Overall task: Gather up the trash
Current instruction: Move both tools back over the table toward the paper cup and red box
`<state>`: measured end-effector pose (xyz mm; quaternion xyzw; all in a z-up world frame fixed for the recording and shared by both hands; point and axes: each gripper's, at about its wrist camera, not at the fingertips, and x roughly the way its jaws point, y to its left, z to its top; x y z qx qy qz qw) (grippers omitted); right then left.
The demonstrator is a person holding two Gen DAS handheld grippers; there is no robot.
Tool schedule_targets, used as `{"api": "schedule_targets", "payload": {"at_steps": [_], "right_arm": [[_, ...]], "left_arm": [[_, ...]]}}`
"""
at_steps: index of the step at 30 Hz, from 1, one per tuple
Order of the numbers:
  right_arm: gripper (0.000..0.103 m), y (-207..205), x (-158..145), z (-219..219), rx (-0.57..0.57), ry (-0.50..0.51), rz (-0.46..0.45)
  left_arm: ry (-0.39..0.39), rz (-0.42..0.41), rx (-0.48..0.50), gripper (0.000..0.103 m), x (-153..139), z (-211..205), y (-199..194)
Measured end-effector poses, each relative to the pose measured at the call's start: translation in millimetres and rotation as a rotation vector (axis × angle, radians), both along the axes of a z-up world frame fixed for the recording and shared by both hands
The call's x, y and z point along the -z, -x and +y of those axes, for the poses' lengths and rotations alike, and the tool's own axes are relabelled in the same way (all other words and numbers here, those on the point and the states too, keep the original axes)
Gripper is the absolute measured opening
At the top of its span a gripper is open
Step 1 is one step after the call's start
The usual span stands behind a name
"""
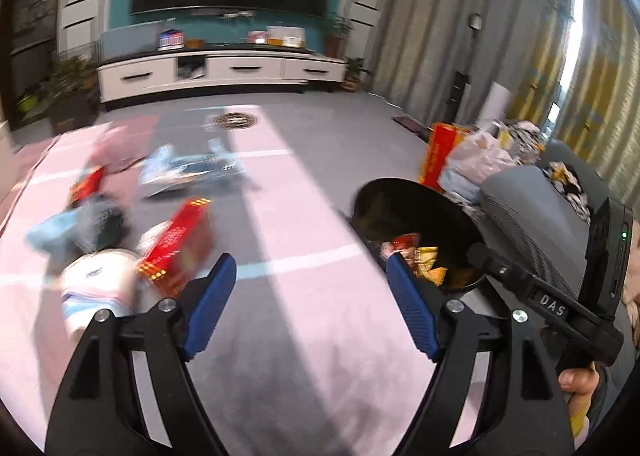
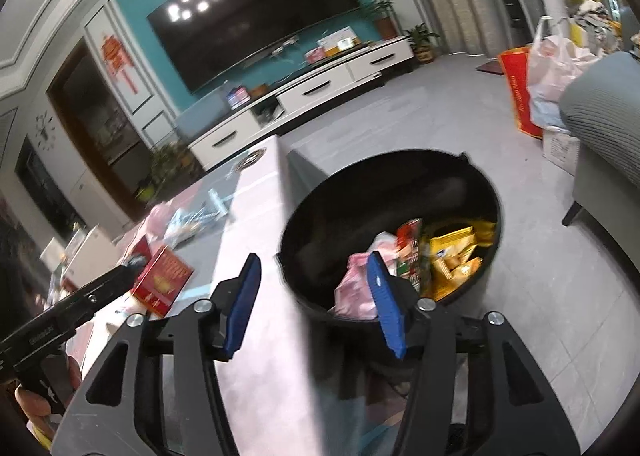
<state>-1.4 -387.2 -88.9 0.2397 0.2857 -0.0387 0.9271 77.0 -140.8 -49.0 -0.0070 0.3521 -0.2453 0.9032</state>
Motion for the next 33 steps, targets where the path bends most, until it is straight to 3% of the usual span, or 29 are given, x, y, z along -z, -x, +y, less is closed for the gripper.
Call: {"api": "schedule_targets", "payload": {"at_steps": [9, 17, 24, 33], "right_arm": [[0.061, -10.5, -6.7, 57.1, -0.128, 0.036, 0.027], [0.064, -30.6, -4.9, 115.9, -0.246, 0.058, 0.075], [0.064, -55.9, -2.3, 157.8, -0.321, 0.074, 0.109], [0.064, -115.1, -0.1, 207.3, -0.329, 0.108, 0.125]], "left_arm": [[-0.015, 0.032, -0.257, 0.080, 6.3, 109.6, 8.8], [0.017, 0.115, -0.403, 0.081, 23.5, 160.8, 5.3], [0.067, 0.169, -0.423, 0.081, 40.3, 185.5, 0.6], [0.076, 0.163, -0.406, 0.081, 48.7, 196.4, -1.5]]}}
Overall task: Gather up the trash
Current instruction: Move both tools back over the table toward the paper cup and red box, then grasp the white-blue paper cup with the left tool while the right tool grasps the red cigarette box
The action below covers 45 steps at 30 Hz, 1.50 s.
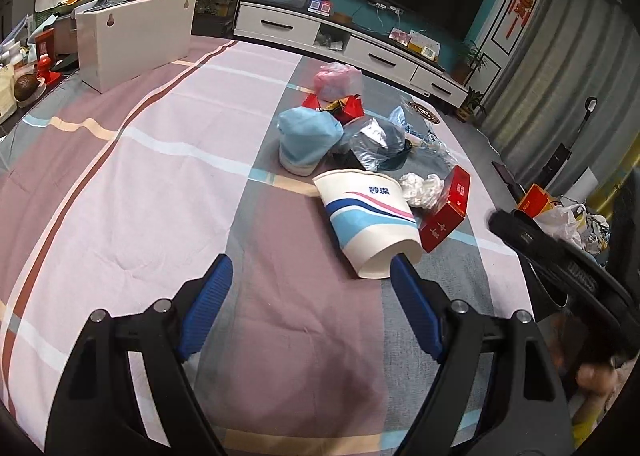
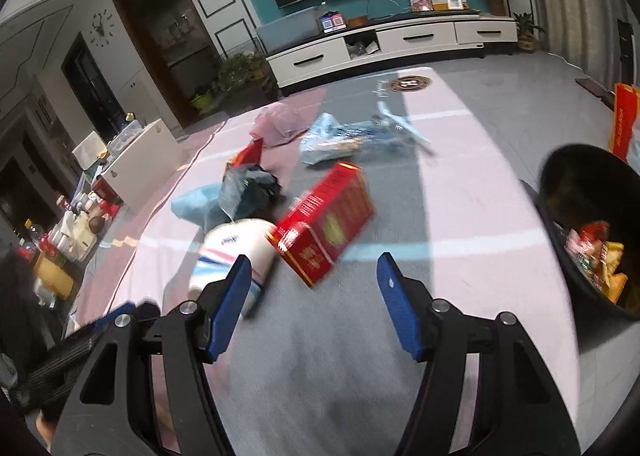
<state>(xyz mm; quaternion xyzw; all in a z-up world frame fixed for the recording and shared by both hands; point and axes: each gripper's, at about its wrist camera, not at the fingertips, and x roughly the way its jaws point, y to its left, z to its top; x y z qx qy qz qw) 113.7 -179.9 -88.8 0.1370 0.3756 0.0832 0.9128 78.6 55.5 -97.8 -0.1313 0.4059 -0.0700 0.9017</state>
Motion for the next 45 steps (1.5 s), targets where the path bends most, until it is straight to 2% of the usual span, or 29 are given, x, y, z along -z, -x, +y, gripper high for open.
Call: {"api": "schedule_targets", "payload": {"at_steps": [6, 11, 13, 15, 16, 21, 23, 28, 33, 34, 36, 43, 45], "right_arm": [[0.064, -37.4, 17.0, 22.6, 0.045, 0.077, 0.054], [0.064, -43.7, 27.8, 25.8, 0.075, 0.118, 0.072], [0.043, -42.8, 30.7, 20.5, 0.080, 0.110, 0.080], [0.036, -39.6, 31.9, 12.3, 0.098, 0.105, 0.085], [0.023, -37.0, 31.8, 7.1, 0.103, 0.103, 0.084], [0.022, -17.5, 28.1, -25.1, 0.154, 0.066, 0.066], [0.022, -6.7, 22.7, -37.7, 0.162, 0.044, 0.044], [0.022, 22.2, 7.8, -57.2, 0.150, 0.061, -0.006], [0.022, 42.0, 4.9, -71.5, 0.149, 0.048, -0.022], [0.022, 43.7, 4.7, -72.9, 0.150, 0.044, -0.023], [0.022, 47.3, 4.7, -77.1, 0.154, 0.038, -0.028], [0.022, 56.0, 3.6, -90.2, 0.167, 0.016, -0.044], [0.022, 57.8, 3.0, -93.5, 0.177, 0.010, -0.048]], "left_arm": [[0.013, 0.004, 0.014, 0.081, 3.9, 3.2, -3.0], [0.024, 0.008, 0.031, 0.081, 6.6, -0.1, -9.0], [0.028, 0.005, 0.041, 0.081, 6.8, -3.3, -11.8], [0.031, 0.005, 0.050, 0.081, 6.9, -7.3, -14.2], [0.033, 0.004, 0.055, 0.081, 6.8, -9.5, -15.0], [0.018, -0.003, 0.087, 0.081, 5.3, -28.8, -20.9], [-0.003, -0.006, 0.097, 0.081, 5.8, -38.3, -24.6], [-0.069, -0.017, 0.108, 0.081, 9.8, -61.7, -37.7], [-0.135, -0.005, 0.095, 0.081, 18.9, -76.4, -51.1], [-0.150, -0.002, 0.094, 0.081, 20.7, -78.9, -52.6], [-0.167, 0.005, 0.083, 0.073, 24.4, -81.8, -54.2], [-0.189, -0.012, 0.068, 0.068, 20.8, -80.9, -46.5], [-0.173, -0.013, 0.084, 0.068, 16.6, -79.8, -38.8]]}}
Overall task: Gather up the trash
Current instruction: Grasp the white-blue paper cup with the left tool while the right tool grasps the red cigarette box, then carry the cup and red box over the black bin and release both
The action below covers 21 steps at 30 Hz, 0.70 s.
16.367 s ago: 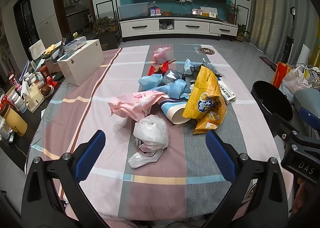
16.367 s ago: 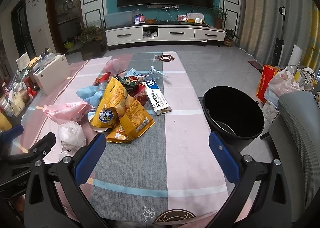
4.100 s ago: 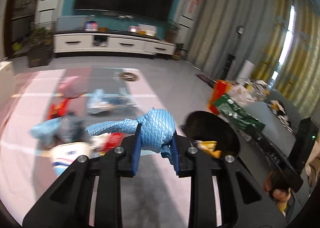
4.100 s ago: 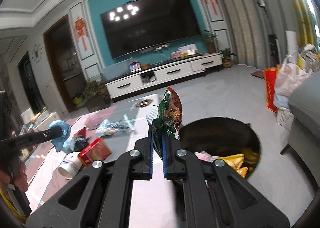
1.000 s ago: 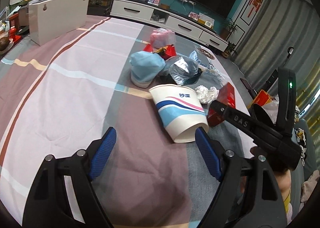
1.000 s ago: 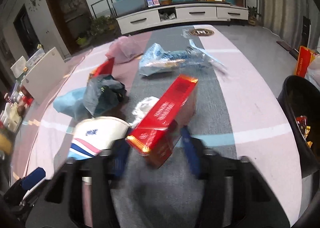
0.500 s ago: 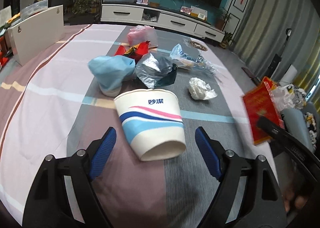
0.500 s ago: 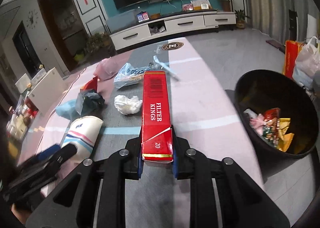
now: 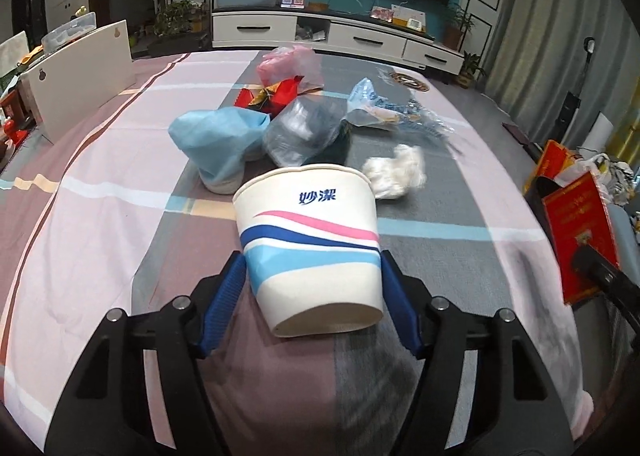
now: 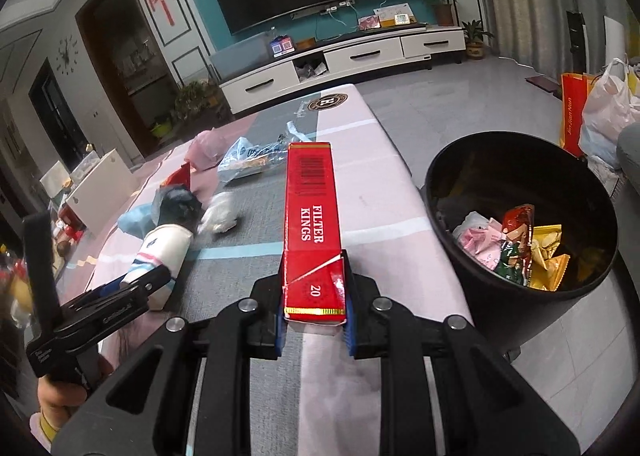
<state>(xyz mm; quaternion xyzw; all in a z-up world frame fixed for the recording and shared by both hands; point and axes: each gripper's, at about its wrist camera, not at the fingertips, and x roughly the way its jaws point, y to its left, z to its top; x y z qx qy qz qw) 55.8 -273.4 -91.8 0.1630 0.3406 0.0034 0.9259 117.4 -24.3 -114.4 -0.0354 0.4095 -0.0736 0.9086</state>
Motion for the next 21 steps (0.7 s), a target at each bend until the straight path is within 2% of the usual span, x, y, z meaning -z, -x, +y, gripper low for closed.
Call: {"api": "schedule_targets", "payload": {"at_steps": [5, 11, 17, 21], "right_arm": [[0.022, 9.8, -1.0, -16.3, 0.038, -0.023, -0.014], [0.022, 21.9, -3.9, -35.7, 0.084, -0.035, -0.039], [0.022, 39.1, -9.3, -64.0, 0.194, 0.001, -0.089], [0.022, 47.7, -5.5, -94.1, 0.287, -0.030, -0.108]], "left_arm": [[0.055, -0.013, 0.066, 0.068, -18.4, -0.9, 24.6], [0.086, -0.049, 0.138, 0.068, -40.7, -18.1, 37.2], [0.086, -0.091, 0.255, 0.068, -58.9, -62.3, 42.5], [0.095, -0.114, 0.345, 0.068, -67.1, -96.2, 41.4]]}}
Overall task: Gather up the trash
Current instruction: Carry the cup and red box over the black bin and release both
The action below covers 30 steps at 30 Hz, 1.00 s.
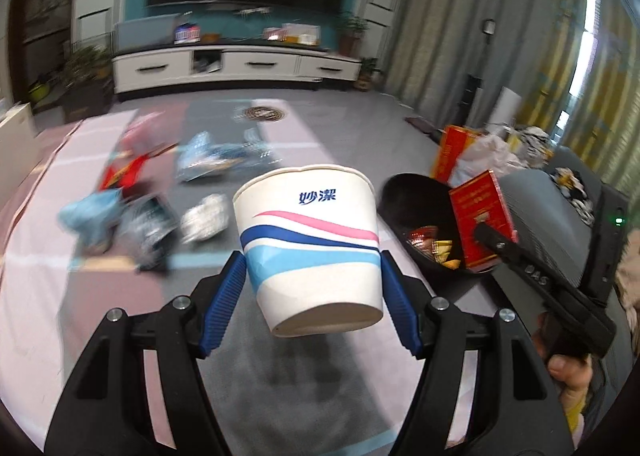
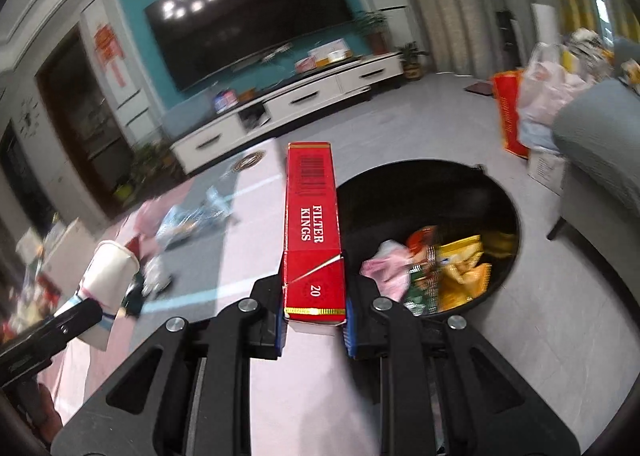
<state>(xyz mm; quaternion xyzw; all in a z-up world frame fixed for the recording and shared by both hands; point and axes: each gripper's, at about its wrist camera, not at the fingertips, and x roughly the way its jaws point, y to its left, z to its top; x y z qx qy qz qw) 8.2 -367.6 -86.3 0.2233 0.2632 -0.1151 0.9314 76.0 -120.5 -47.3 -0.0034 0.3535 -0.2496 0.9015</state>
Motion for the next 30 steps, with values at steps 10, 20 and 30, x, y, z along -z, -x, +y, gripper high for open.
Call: {"api": "schedule_targets", "payload": {"at_steps": [10, 20, 30], "right_arm": [[0.022, 7.1, 22.1, -51.3, 0.115, -0.080, -0.017], [0.023, 3.2, 37.8, -75.9, 0.163, -0.133, 0.011], [0.047, 5.3, 45.6, -83.2, 0.182, -0.172, 0.019]], "left_arm": [[0.012, 0.015, 0.187, 0.068, 5.1, -99.1, -26.6], [-0.024, 0.061, 0.260, 0.070, 29.9, -172.6, -50.1], [-0.004, 0.064, 0.255, 0.078, 36.2, -179.3, -57.3]]}}
